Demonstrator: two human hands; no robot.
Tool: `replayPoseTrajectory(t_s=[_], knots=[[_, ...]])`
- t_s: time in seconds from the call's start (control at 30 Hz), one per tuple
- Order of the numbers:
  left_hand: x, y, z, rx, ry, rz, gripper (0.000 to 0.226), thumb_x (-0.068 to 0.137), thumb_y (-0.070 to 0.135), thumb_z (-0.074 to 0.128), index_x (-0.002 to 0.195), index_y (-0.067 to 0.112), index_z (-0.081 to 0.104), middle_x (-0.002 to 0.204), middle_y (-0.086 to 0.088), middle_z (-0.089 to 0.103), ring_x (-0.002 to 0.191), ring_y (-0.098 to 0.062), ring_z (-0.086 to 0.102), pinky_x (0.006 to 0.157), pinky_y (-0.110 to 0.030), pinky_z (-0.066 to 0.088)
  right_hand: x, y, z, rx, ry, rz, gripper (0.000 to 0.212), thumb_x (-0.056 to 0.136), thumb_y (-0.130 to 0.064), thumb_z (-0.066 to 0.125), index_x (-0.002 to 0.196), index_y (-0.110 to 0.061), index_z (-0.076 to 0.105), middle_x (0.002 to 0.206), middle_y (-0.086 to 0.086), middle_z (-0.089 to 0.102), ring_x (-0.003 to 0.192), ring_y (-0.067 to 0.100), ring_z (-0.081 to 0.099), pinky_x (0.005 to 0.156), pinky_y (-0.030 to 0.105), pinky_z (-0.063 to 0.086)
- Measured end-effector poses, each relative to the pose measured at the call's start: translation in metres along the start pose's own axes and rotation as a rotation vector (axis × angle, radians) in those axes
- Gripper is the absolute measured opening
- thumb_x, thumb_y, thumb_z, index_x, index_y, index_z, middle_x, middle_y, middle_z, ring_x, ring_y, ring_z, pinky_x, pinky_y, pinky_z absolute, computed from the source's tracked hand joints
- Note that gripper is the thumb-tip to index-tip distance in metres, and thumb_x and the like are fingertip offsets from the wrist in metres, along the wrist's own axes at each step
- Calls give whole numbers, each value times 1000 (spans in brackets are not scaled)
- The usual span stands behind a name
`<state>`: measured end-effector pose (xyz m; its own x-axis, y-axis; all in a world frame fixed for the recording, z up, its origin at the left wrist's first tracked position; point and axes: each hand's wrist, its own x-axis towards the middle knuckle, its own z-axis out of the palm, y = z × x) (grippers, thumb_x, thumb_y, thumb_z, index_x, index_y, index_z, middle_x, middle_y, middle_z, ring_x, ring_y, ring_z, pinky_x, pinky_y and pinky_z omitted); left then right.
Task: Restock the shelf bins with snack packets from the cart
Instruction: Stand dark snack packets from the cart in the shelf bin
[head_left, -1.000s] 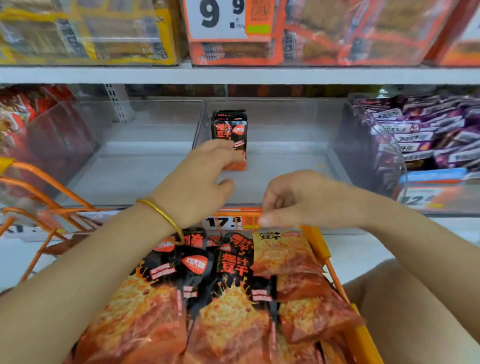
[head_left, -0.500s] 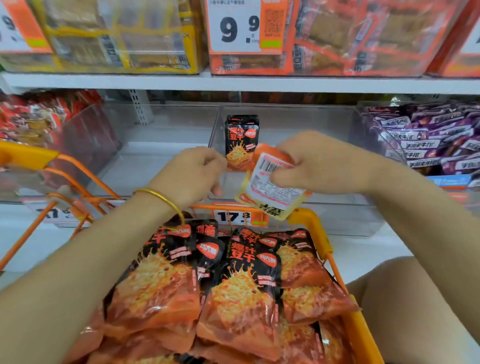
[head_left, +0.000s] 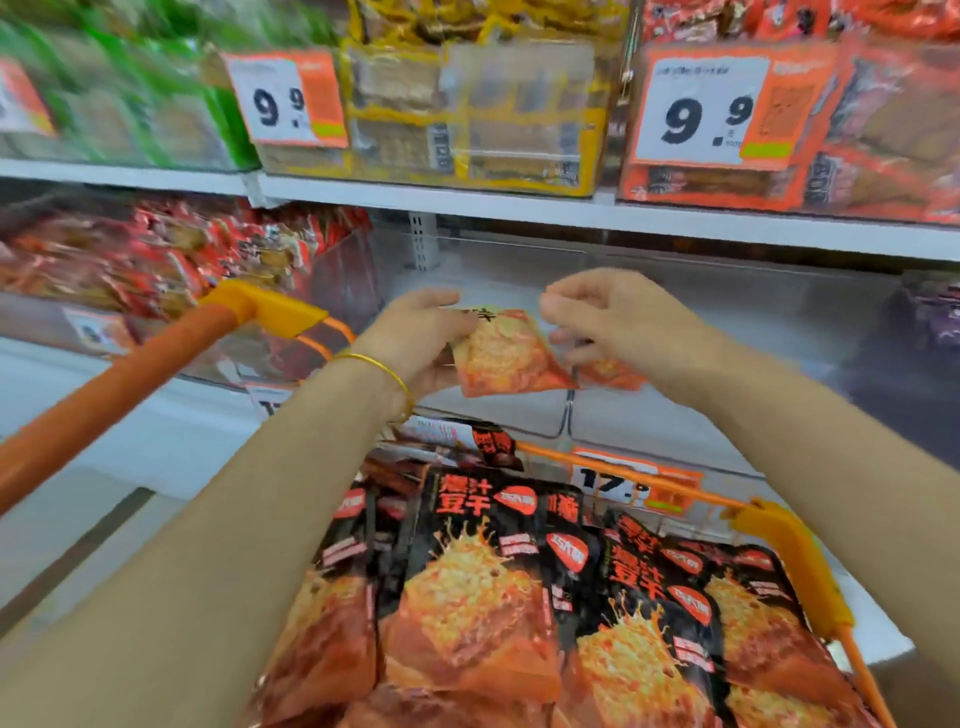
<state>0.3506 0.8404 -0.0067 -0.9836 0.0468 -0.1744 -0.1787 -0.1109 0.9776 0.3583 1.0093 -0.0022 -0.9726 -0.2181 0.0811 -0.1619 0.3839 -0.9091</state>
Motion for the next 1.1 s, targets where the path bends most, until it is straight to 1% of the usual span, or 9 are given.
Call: replayPoseTrajectory(t_s=[0.13, 0.27, 0.37, 0.5, 0.6, 0.7, 0.77, 0.83, 1.1], knots=[[13, -6, -18, 64, 1, 54, 43, 94, 1, 47, 134, 12, 39, 78, -5, 52, 60, -13, 52, 47, -19, 50, 25, 2, 25, 220, -263, 248, 16, 96, -15, 52, 82, -8, 55, 50, -5, 59, 43, 3, 54, 41, 16, 47], [27, -13, -34, 123, 80, 67, 49, 93, 4, 49, 138, 11, 32, 109, -10, 54, 78, -17, 58, 66, -31, 54, 56, 10, 41, 384, -255, 368, 2, 89, -8, 59, 89, -8, 61, 81, 7, 67, 65, 14, 64, 70, 29, 57], [36, -18, -45, 384, 139, 131, 54, 93, 12, 53, 141, 9, 28, 126, -9, 46, 105, -23, 53, 94, -40, 47, 73, 16, 50, 352, -178, 426, 7, 90, -12, 60, 84, -16, 57, 75, 1, 67, 60, 11, 65, 59, 23, 56], [40, -26, -56, 812, 187, 239, 50, 92, 13, 51, 139, 7, 34, 138, -14, 42, 126, -26, 42, 101, -29, 35, 86, 25, 61, 319, -87, 498, 5, 90, -12, 59, 94, -15, 57, 74, 2, 65, 53, 11, 65, 47, 23, 54], [32, -33, -54, 1251, 146, 234, 45, 91, 11, 50, 134, 5, 39, 136, -19, 38, 128, -32, 35, 102, -31, 27, 88, 30, 66, 320, -38, 538, 19, 92, -9, 56, 110, -10, 52, 80, 7, 63, 64, 19, 64, 60, 40, 56], [28, -35, -52, 1392, 134, 151, 41, 89, 10, 51, 129, 4, 42, 132, -20, 35, 125, -36, 34, 100, -34, 30, 85, 30, 68, 217, -54, 550, 4, 96, -6, 48, 100, -5, 48, 70, 10, 66, 62, 24, 65, 70, 52, 52], [27, -34, -53, 1426, 125, 122, 42, 87, 8, 52, 128, 5, 42, 132, -19, 34, 125, -36, 35, 100, -35, 32, 80, 27, 69, 94, -128, 583, 9, 100, -11, 40, 95, -6, 45, 61, 11, 68, 55, 25, 67, 68, 51, 52], [27, -34, -53, 1446, 106, 110, 42, 88, 10, 52, 128, 5, 42, 133, -19, 35, 125, -35, 36, 100, -35, 33, 77, 24, 72, 9, -173, 589, 15, 101, -16, 37, 110, -6, 44, 79, 15, 69, 61, 29, 67, 62, 45, 53], [29, -35, -56, 1495, 91, 143, 32, 97, 22, 33, 111, 1, 53, 119, -18, 54, 111, -35, 49, 86, -36, 40, 58, 25, 85, -284, -44, 373, 39, 101, -34, 36, 121, -3, 26, 88, 21, 62, 69, 33, 66, 53, 36, 54]])
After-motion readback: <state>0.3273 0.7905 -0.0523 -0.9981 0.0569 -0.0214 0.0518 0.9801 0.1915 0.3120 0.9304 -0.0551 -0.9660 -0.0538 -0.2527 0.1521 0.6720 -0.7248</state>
